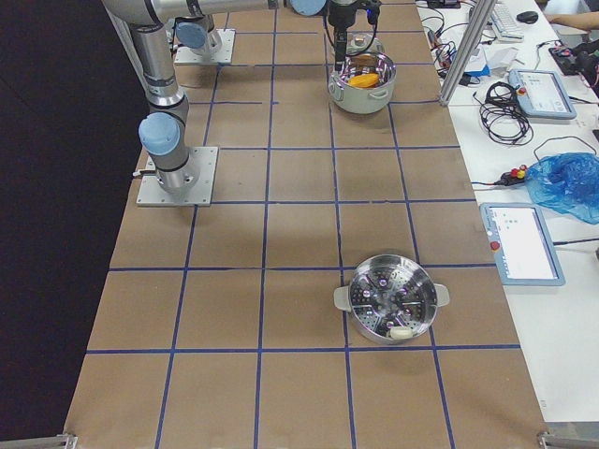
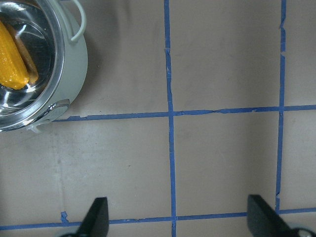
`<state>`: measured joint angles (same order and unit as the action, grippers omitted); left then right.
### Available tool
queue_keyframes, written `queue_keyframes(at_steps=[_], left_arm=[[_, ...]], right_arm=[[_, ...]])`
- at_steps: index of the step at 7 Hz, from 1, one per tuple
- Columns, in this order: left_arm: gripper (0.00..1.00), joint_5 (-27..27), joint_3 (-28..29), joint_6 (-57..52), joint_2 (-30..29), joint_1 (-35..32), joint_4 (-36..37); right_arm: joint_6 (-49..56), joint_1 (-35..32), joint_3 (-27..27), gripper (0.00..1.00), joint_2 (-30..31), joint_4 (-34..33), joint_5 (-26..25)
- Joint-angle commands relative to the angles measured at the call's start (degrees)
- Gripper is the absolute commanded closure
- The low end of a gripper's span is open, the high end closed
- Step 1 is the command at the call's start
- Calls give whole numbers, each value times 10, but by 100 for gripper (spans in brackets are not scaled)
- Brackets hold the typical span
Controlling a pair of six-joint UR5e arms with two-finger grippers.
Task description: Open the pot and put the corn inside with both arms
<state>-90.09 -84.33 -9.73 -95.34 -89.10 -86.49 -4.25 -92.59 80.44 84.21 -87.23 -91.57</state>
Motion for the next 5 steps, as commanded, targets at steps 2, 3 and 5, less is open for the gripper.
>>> queue_keyframes(at_steps=[2, 3, 5], left_arm=[[0, 10, 0, 2, -1, 2, 1], [0, 11, 4, 2, -1, 2, 1], [0, 11, 0, 2, 0, 2, 0]], right_arm=[[4, -1, 12, 0, 10, 0, 1], [4, -1, 12, 0, 10, 0, 1], [4, -1, 12, 0, 10, 0, 1]])
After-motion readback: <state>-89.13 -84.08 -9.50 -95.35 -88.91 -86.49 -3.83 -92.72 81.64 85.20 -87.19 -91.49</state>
